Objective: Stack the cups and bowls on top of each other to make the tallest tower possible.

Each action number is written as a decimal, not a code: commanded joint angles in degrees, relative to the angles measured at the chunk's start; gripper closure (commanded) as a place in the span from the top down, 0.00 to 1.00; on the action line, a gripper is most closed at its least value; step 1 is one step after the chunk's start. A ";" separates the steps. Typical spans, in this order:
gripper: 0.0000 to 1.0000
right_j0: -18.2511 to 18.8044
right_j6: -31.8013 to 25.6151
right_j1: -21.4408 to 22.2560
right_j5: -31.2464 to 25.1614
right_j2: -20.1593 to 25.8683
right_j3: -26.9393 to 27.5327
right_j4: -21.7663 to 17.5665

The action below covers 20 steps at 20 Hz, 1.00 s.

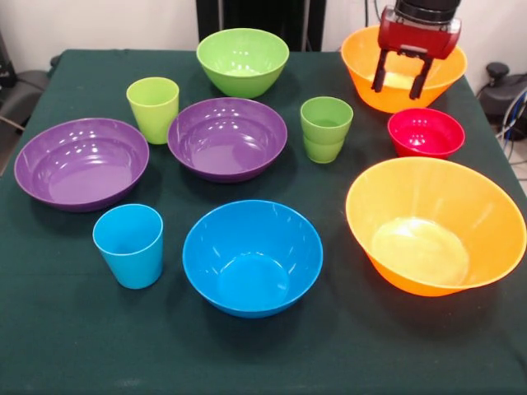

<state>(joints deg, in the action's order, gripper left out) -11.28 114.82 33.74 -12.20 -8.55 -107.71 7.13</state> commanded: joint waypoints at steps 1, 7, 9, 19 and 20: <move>1.00 -1.98 7.34 -1.37 -2.26 5.13 1.80 0.51; 1.00 -6.53 7.62 2.60 -3.73 1.94 -0.55 -0.67; 1.00 -7.60 8.03 4.10 -3.61 1.02 -2.16 -0.75; 1.00 -9.68 10.48 7.49 -1.70 0.68 -7.43 1.02; 1.00 -9.48 10.50 7.47 -1.33 0.87 -7.71 1.08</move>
<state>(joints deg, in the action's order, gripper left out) -20.88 114.82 40.73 -12.21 -10.29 -110.68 7.14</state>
